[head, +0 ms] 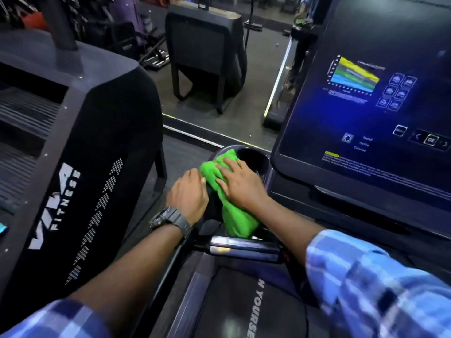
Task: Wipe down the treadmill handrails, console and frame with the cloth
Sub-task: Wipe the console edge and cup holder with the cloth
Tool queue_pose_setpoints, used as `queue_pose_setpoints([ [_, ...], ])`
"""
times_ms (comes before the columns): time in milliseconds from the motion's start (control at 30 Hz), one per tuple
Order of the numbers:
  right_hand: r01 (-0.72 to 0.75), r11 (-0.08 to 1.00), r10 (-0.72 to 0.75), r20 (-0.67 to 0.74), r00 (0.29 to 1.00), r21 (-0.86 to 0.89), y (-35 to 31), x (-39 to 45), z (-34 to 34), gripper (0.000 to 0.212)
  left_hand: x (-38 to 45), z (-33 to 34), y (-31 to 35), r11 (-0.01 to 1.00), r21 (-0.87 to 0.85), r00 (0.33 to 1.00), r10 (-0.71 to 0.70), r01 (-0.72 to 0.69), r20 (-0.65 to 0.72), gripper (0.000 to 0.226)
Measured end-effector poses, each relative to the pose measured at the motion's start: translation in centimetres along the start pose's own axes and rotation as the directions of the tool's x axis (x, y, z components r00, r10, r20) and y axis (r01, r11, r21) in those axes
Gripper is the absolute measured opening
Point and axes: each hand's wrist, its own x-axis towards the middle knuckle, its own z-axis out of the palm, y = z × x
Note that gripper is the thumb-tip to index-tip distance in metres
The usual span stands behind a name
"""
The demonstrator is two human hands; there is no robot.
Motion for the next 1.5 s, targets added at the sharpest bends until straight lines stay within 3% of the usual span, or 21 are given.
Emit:
queue_pose_setpoints([
  [67, -0.018, 0.999, 0.018, 0.018, 1.0, 0.045, -1.9, 0.4, 0.8, 0.051, 0.0, 0.2, 0.2, 1.0, 0.006, 1.0, -0.025, 0.025, -0.009, 0.022],
  [167, 0.266, 0.964, -0.261, 0.122, 0.958, -0.023, 0.5, -2.3, 1.0, 0.062, -0.1, 0.1, 0.5, 0.999, 0.018, 0.999, -0.034, 0.034, -0.014, 0.023],
  [267, 0.656, 0.753, -0.608, 0.325, 0.725, -0.052, 4.2, -5.5, -0.5, 0.052, 0.0, 0.0, 0.6, 1.0, 0.013, 1.0, -0.024, 0.023, 0.016, 0.022],
  [333, 0.789, 0.614, -0.709, 0.447, 0.545, 0.012, 6.2, -6.2, -1.7, 0.049, 0.1, 0.3, 0.5, 0.998, 0.04, 0.997, 0.039, -0.042, 0.059, 0.026],
  [367, 0.811, 0.585, -0.724, 0.464, 0.51, 0.022, 6.8, -5.8, -2.3, 0.05, 0.1, 0.5, 0.3, 0.994, 0.067, 0.993, 0.082, -0.088, 0.086, 0.031],
  [400, 0.805, 0.593, -0.717, 0.451, 0.531, -0.004, 6.8, -5.2, -2.7, 0.05, 0.0, 0.8, 0.2, 0.987, 0.095, 0.986, 0.121, -0.132, 0.114, 0.036],
  [500, 0.56, 0.825, -0.507, 0.333, 0.795, -0.081, 3.7, -3.2, -2.6, 0.049, -0.1, 1.6, 0.1, 0.971, 0.138, 0.974, 0.174, -0.194, 0.145, 0.044],
  [567, 0.446, 0.894, -0.422, 0.249, 0.872, -0.048, 1.6, -3.1, -1.9, 0.048, 0.1, 2.0, 0.4, 0.973, 0.11, 0.971, 0.184, -0.201, 0.152, 0.049],
  [633, 0.557, 0.83, -0.53, 0.288, 0.798, -0.014, 2.5, -4.4, -1.7, 0.044, 0.3, 2.3, 0.5, 0.973, 0.076, 0.965, 0.203, -0.218, 0.168, 0.053],
  [733, 0.727, 0.677, -0.699, 0.407, 0.588, 0.112, 6.1, -6.2, -3.2, 0.03, 0.5, 2.1, 0.4, 0.971, 0.064, 0.961, 0.215, -0.229, 0.174, 0.049],
  [800, 0.698, 0.709, -0.666, 0.422, 0.616, 0.099, 7.1, -5.9, -4.4, 0.025, 0.5, 1.9, 0.4, 0.972, 0.058, 0.963, 0.215, -0.227, 0.164, 0.042],
  [867, 0.56, 0.828, -0.528, 0.345, 0.776, 0.006, 5.8, -5.0, -4.7, 0.032, 0.4, 2.1, 0.4, 0.971, 0.056, 0.964, 0.22, -0.231, 0.152, 0.035],
  [933, 0.447, 0.894, -0.425, 0.261, 0.867, -0.026, 3.4, -4.1, -3.7, 0.036, 0.4, 2.3, 0.2, 0.971, 0.063, 0.965, 0.22, -0.23, 0.141, 0.033],
  [1000, 0.53, 0.848, -0.514, 0.268, 0.815, 0.015, 1.7, -4.3, -2.2, 0.032, 0.4, 2.5, 0.2, 0.965, 0.107, 0.966, 0.226, -0.24, 0.125, 0.029],
  [1100, 0.721, 0.684, -0.713, 0.31, 0.629, 0.11, 3.6, -6.2, -2.0, 0.018, 0.7, 2.5, 0.6, 0.951, 0.162, 0.961, 0.244, -0.263, 0.128, 0.024],
  [1133, 0.711, 0.691, -0.709, 0.31, 0.633, 0.13, 4.8, -6.8, -2.5, 0.015, 1.0, 2.4, 0.7, 0.95, 0.168, 0.961, 0.244, -0.265, 0.132, 0.023],
  [1167, 0.651, 0.749, -0.653, 0.3, 0.695, 0.124, 5.7, -7.3, -3.0, 0.017, 1.1, 2.4, 0.9, 0.95, 0.173, 0.961, 0.239, -0.261, 0.135, 0.022],
  [1233, 0.434, 0.901, -0.429, 0.196, 0.882, 0.015, 6.2, -7.3, -3.5, 0.027, 1.6, 2.5, 1.1, 0.952, 0.188, 0.967, 0.218, -0.241, 0.136, 0.021],
  [1300, 0.148, 0.987, -0.142, 0.094, 0.985, -0.063, 4.3, -5.7, -3.3, 0.033, 2.0, 2.8, 1.3, 0.951, 0.203, 0.969, 0.212, -0.235, 0.13, 0.02],
  [1400, -0.296, 0.954, 0.282, 0.191, 0.94, 0.049, 0.5, -1.4, -1.9, 0.036, 2.1, 3.5, 1.2, 0.949, 0.214, 0.972, 0.216, -0.231, 0.091, 0.022],
  [1500, -0.364, 0.918, 0.309, 0.29, 0.906, 0.157, 0.2, 0.4, -2.1, 0.035, 2.3, 3.9, 1.0, 0.968, 0.178, 0.984, 0.171, -0.178, 0.055, 0.026],
])
